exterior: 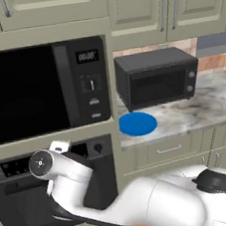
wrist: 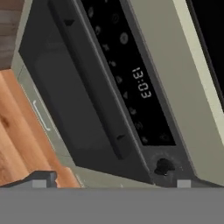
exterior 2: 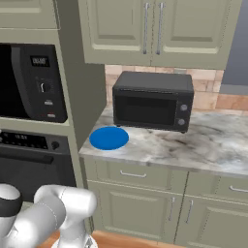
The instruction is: Take the fish from the oven and place it on the plate on the counter.
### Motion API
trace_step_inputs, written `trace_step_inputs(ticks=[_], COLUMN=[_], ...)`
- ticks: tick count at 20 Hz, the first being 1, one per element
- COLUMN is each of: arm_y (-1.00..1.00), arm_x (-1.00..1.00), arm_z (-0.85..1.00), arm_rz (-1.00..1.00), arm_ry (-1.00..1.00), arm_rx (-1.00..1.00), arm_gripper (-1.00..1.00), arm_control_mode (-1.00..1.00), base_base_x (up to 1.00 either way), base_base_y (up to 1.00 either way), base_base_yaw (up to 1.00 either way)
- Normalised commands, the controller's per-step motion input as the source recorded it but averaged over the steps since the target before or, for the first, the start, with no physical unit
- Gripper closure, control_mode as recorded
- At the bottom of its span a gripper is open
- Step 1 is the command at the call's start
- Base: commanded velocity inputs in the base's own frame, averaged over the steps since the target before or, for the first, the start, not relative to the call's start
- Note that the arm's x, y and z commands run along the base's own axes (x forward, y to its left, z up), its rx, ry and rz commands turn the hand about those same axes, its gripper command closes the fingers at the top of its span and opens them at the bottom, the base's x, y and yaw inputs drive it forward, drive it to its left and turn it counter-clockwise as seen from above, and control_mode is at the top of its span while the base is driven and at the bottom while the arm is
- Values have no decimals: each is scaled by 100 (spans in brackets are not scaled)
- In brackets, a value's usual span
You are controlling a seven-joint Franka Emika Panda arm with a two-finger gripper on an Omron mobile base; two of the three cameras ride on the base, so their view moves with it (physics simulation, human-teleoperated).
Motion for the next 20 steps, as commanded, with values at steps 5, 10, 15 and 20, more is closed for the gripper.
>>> trace_step_inputs(ticks=[5,10,15,20], arm_y=[1,0,0,3], arm_x=[1,10,8,0], arm_z=[-43,-28,-33,-13], arm_rz=[14,8,12,11], arm_ry=[-4,-13,-28,-25], arm_rx=[0,0,0,0], arm_gripper=[-100,-100,-100,-100], arm_control_mode=[-100,-100,-100,-100], base_base_x=[0,0,0,0], base_base_y=[0,0,0,0], base_base_yaw=[0,0,0,0])
